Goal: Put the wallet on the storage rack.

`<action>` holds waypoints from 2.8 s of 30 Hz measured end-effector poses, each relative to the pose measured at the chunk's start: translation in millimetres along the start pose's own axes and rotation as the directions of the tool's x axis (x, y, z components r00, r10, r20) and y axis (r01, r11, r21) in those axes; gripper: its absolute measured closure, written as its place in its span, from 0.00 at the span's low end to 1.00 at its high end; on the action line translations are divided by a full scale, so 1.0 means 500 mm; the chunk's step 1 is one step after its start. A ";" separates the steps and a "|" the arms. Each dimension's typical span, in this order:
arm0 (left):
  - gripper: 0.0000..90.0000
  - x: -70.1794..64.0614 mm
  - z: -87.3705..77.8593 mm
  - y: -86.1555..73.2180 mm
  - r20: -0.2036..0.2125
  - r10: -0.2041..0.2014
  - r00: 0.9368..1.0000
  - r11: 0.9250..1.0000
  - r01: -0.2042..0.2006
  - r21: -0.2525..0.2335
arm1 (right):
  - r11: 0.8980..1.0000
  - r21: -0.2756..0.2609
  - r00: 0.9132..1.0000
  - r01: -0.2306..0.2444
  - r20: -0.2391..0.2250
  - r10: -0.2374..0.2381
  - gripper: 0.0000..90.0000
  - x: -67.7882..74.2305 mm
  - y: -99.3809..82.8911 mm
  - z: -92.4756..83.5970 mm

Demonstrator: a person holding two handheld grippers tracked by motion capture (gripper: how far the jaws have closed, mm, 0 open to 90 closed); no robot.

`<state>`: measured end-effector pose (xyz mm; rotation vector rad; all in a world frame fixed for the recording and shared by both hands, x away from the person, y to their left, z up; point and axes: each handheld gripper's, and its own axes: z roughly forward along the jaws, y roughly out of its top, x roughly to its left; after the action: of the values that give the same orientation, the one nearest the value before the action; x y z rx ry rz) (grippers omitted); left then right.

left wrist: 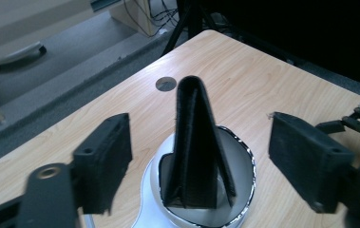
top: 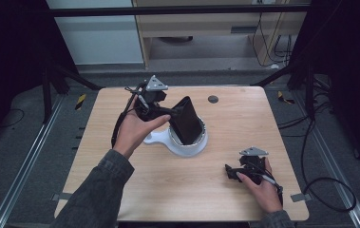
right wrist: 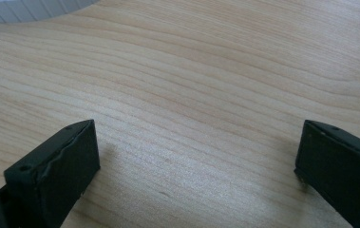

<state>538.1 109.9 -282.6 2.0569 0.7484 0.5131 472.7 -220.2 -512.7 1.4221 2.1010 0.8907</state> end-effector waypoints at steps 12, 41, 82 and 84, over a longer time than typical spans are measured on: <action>0.07 -0.048 -0.026 -0.043 0.057 0.038 0.998 0.998 -0.035 -0.050 | 1.000 -0.002 1.000 -0.004 -0.005 0.004 0.01 0.001 -0.001 -0.001; 0.04 -0.086 0.020 -0.293 0.134 -0.017 0.991 0.996 0.005 0.086 | 1.000 -0.001 1.000 -0.004 -0.010 0.004 0.01 0.002 -0.001 -0.002; 0.05 0.137 -0.024 -0.557 -0.239 -0.203 0.950 0.955 0.246 0.164 | 1.000 -0.001 1.000 -0.003 -0.007 0.003 0.01 0.002 -0.002 -0.002; 0.05 0.141 -0.017 -0.562 -0.238 -0.219 0.946 0.948 0.264 0.176 | 1.000 -0.002 1.000 0.000 -0.006 0.000 0.01 0.002 -0.002 -0.002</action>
<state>495.5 287.6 -507.4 2.0772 1.2129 0.5411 470.9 -219.6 -512.6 1.4206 2.1041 0.8979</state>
